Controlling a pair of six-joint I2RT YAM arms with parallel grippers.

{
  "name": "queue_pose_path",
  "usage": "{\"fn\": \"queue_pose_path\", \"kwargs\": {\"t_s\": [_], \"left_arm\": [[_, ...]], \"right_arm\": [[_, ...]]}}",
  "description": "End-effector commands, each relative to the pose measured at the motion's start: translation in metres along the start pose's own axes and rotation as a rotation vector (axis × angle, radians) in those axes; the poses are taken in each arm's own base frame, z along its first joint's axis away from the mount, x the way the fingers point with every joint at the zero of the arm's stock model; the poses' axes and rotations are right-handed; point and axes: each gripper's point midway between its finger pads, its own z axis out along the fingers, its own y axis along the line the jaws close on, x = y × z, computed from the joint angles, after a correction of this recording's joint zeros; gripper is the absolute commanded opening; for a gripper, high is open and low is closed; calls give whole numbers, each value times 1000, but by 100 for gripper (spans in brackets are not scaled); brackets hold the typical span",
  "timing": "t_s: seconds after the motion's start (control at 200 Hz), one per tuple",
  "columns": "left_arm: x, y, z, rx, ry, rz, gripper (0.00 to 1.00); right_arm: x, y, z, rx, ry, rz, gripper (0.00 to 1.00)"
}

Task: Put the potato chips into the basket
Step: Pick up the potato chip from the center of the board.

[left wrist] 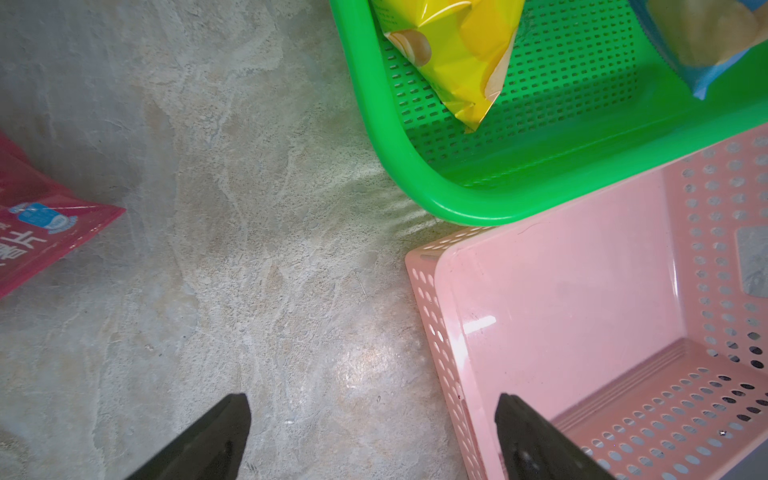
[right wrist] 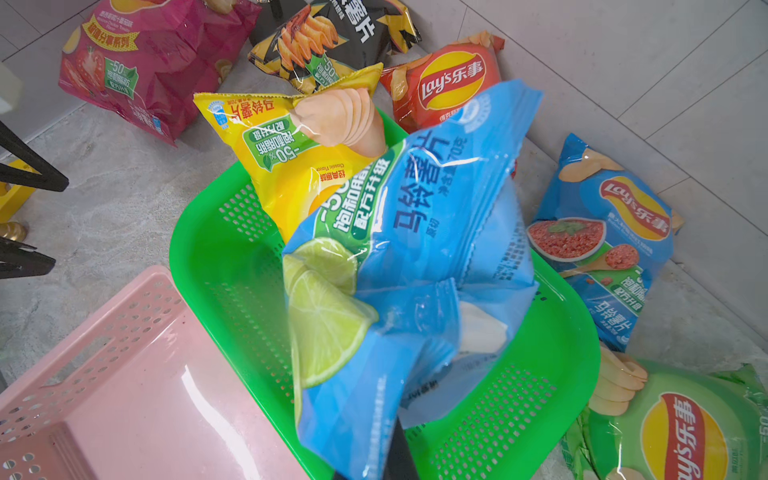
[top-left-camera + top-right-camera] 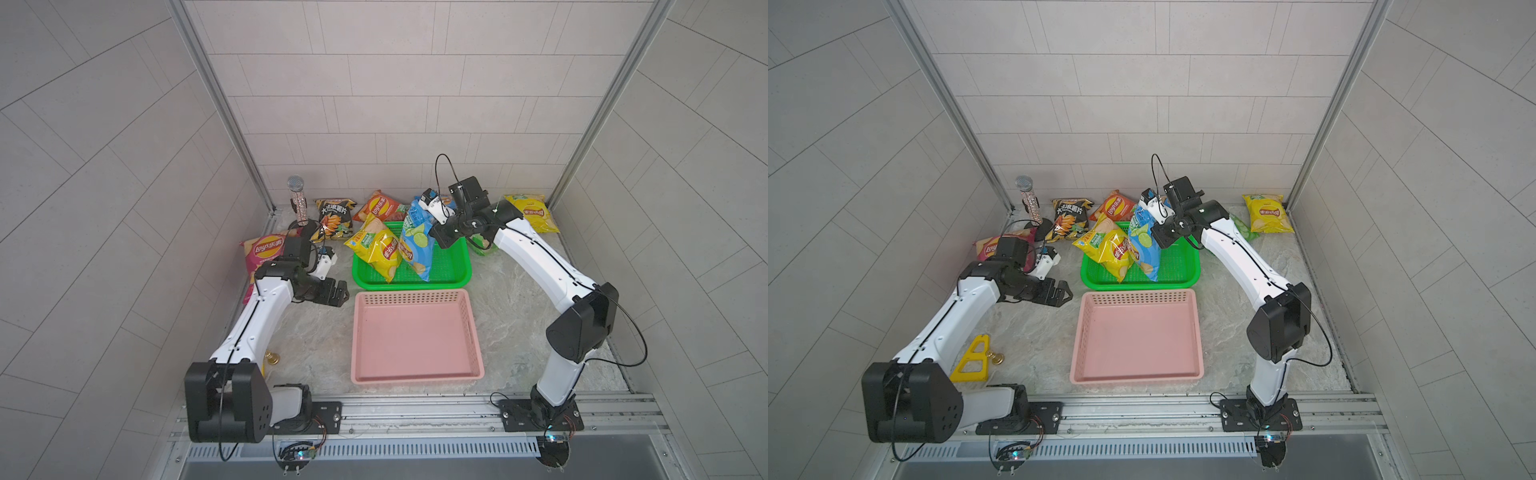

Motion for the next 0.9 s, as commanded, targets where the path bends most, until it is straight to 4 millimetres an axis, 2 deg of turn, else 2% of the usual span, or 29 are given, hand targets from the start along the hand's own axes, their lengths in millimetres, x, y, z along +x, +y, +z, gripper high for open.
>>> {"fn": "queue_pose_path", "kwargs": {"t_s": [0.0,0.135,0.28,0.45,0.715,0.806,0.896], "left_arm": [[-5,-4,-6,1,-13,14,100],[-21,-2,-17,-25,-52,54,100],[-43,-13,-34,9,-114,160,100],[-71,-42,-59,127,-194,287,100],[-131,-76,-91,247,-277,368,100],[-143,-90,-96,266,-289,417,100],[-146,-109,-98,289,-281,510,100]], "right_arm": [[-14,-2,-4,25,-41,-78,0],[-18,6,-17,2,-77,-109,0],[-20,11,-35,6,-135,-156,0],[-11,26,-42,-36,-175,-260,0],[-4,40,-55,-81,-220,-336,0],[0,46,-59,-98,-233,-362,0],[3,51,-63,-114,-246,-383,0]]}}
